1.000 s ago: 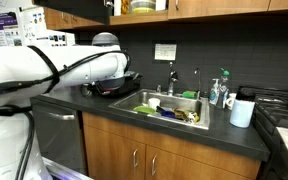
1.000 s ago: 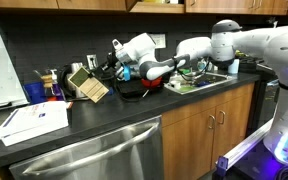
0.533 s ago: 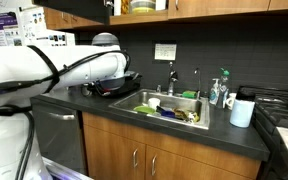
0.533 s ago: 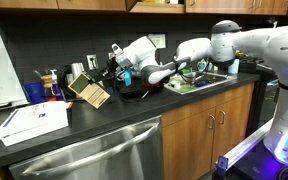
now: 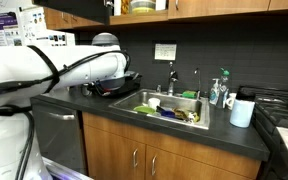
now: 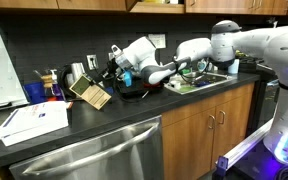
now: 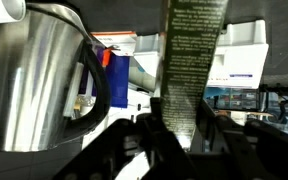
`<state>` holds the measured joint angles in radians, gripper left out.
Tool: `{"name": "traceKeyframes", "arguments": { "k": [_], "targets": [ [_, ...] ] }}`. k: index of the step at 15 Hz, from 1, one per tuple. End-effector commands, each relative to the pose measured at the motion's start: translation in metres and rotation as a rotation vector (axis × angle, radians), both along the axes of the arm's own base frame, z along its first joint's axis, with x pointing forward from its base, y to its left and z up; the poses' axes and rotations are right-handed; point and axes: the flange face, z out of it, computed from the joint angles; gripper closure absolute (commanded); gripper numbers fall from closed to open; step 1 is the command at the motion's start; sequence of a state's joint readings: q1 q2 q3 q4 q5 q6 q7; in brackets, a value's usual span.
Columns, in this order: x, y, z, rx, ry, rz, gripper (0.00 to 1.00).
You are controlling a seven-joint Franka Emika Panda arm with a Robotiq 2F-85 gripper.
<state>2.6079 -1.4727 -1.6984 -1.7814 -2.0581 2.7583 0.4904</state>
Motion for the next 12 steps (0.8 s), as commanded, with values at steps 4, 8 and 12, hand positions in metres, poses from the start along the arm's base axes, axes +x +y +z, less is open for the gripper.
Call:
{"name": "traceKeyframes", "arguments": {
  "k": [4, 8, 12],
  "targets": [
    [-0.0002, 0.0005, 0.001, 0.0, 0.016, -0.002, 0.88],
    [-0.0023, 0.0014, 0.0031, 0.01, 0.025, 0.014, 0.27],
    [-0.0024, 0.0009, 0.0067, 0.026, 0.02, 0.028, 0.02]
  ]
}}
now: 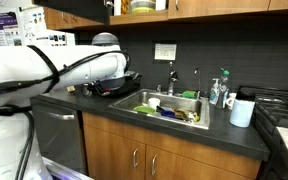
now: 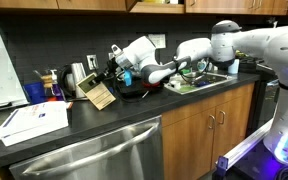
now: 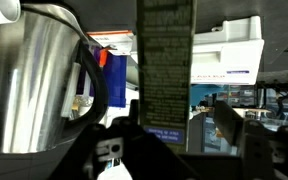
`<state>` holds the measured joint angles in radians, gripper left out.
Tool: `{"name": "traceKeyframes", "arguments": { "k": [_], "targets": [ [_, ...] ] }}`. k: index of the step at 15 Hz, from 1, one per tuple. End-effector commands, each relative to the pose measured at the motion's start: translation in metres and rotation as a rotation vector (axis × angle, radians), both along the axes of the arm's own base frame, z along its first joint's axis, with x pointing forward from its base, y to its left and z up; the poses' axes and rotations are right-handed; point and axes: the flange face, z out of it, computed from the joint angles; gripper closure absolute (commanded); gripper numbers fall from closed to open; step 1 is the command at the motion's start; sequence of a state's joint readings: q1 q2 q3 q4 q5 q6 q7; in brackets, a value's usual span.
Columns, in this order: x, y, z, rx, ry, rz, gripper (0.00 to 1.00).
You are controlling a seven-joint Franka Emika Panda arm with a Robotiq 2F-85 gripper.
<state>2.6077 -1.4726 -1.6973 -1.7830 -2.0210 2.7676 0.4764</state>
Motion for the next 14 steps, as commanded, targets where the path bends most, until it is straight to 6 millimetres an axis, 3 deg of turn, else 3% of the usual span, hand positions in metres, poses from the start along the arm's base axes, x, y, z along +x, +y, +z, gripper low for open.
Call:
{"name": "traceKeyframes", "arguments": {
  "k": [1, 9, 14],
  "targets": [
    [-0.002, 0.001, 0.005, 0.016, -0.004, 0.024, 0.0],
    [-0.016, 0.004, 0.02, 0.058, -0.078, 0.13, 0.0],
    [-0.013, 0.002, 0.05, 0.084, -0.163, 0.15, 0.0]
  ]
}}
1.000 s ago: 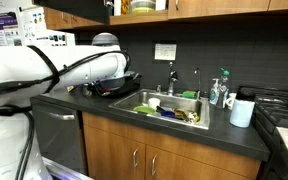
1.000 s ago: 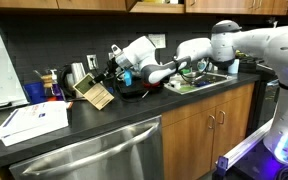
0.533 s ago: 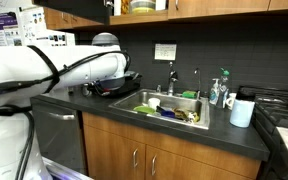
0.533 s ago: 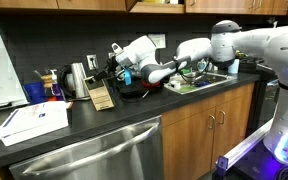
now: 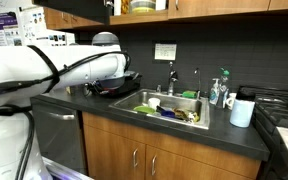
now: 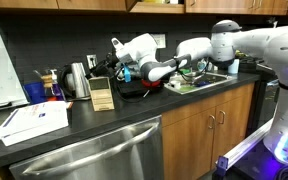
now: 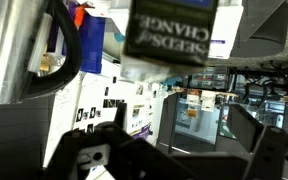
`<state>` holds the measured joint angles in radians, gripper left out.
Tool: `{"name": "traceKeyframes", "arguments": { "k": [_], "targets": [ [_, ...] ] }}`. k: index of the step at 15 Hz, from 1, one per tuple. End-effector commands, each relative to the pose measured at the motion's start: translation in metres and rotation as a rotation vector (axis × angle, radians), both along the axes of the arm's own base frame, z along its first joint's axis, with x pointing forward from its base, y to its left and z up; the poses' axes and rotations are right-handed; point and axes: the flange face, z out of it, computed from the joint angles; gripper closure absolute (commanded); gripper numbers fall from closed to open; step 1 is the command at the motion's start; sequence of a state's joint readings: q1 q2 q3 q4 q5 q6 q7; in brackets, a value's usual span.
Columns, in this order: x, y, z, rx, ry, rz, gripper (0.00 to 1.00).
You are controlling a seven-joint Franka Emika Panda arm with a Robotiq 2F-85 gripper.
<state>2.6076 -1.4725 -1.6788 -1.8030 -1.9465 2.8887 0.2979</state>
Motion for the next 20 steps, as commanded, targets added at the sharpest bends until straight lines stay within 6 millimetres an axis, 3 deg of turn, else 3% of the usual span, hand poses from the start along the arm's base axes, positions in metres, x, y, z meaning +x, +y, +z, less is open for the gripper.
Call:
{"name": "traceKeyframes", "arguments": {
  "k": [1, 5, 10, 15, 20],
  "targets": [
    [0.002, -0.001, 0.032, 0.029, -0.07, 0.011, 0.0],
    [0.005, -0.005, 0.06, 0.065, -0.12, 0.012, 0.0],
    [0.022, -0.012, 0.069, 0.016, -0.145, -0.023, 0.0],
    [0.047, -0.037, 0.115, -0.06, -0.191, -0.108, 0.0],
    [0.052, -0.052, 0.156, -0.119, -0.214, -0.165, 0.0]
  ]
}}
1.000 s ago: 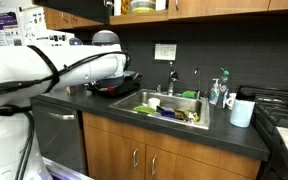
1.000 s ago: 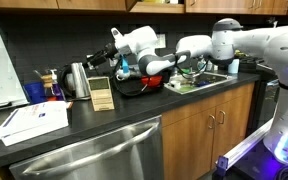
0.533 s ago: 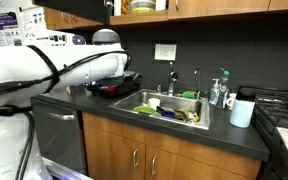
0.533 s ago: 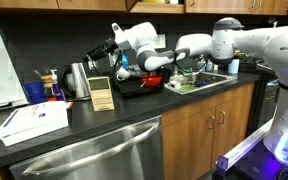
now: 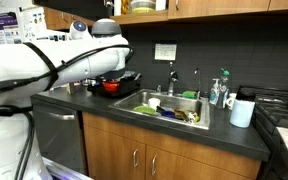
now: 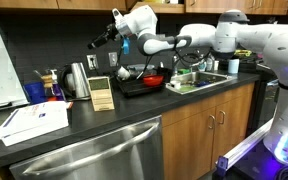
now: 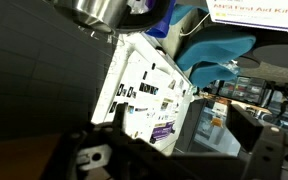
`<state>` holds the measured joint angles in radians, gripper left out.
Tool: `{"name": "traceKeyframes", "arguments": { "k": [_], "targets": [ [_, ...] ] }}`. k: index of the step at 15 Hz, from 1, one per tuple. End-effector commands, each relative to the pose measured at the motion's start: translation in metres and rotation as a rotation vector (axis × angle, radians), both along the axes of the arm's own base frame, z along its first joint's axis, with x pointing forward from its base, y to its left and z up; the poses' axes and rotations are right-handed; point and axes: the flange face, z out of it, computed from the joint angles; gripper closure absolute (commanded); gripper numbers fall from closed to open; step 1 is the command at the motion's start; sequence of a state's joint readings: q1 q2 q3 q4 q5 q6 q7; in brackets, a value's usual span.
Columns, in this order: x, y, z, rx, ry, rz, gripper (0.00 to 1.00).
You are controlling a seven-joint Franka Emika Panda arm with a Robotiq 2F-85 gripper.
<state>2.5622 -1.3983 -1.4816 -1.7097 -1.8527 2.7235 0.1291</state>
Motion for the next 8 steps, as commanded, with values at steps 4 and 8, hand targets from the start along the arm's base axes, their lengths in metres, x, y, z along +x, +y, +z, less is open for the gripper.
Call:
{"name": "traceKeyframes", "arguments": {
  "k": [4, 8],
  "targets": [
    [0.01, -0.022, 0.036, -0.11, -0.026, -0.091, 0.0],
    [0.031, -0.053, 0.034, -0.154, -0.021, -0.19, 0.0]
  ]
}}
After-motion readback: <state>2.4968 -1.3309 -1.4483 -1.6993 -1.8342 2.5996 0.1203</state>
